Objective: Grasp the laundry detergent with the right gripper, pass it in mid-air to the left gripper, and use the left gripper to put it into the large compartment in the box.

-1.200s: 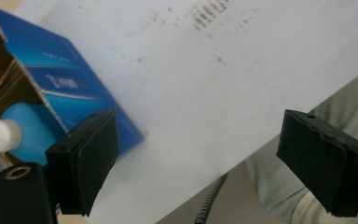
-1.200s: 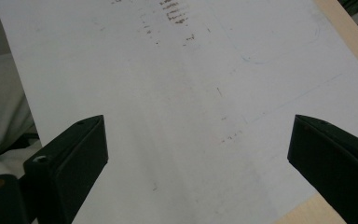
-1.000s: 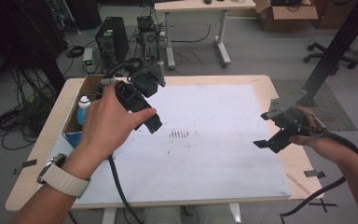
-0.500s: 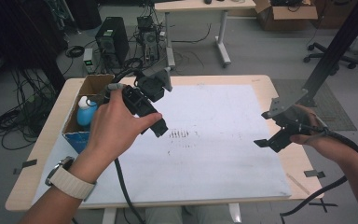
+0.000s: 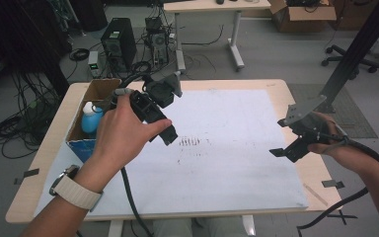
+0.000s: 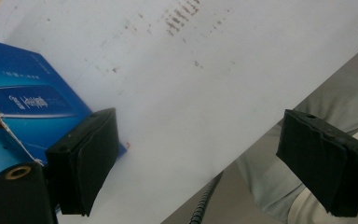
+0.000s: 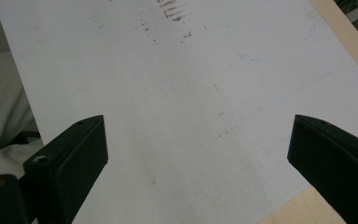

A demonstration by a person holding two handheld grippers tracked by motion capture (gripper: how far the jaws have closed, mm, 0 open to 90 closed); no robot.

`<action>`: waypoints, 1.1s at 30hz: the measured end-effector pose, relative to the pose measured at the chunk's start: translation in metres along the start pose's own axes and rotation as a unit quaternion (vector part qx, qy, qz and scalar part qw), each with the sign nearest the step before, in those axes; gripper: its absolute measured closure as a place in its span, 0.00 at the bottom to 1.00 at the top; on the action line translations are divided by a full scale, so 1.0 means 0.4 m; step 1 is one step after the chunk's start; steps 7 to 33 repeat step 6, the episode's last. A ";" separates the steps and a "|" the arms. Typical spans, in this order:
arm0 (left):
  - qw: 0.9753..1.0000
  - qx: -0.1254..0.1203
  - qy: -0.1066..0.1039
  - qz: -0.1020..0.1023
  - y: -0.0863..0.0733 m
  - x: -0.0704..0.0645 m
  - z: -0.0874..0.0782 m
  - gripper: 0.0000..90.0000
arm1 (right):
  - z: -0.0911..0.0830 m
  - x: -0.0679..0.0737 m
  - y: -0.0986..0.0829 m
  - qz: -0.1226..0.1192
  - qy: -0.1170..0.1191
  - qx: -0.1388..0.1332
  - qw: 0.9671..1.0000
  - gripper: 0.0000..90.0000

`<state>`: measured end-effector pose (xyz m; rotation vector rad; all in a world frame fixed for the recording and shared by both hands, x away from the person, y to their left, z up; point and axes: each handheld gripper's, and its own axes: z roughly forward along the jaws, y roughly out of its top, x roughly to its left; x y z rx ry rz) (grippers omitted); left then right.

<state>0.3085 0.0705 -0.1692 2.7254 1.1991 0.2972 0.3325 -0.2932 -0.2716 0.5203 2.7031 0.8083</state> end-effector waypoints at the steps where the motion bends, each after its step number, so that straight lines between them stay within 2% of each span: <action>1: 1.000 0.000 0.000 0.000 0.000 0.000 0.000 0.15 | -0.001 0.001 0.000 0.001 -0.001 0.001 1.000 0.05; 33: 1.000 0.001 0.000 0.002 0.004 -0.002 0.000 0.14 | -0.006 0.002 0.003 0.001 -0.002 -0.002 1.000 0.05</action>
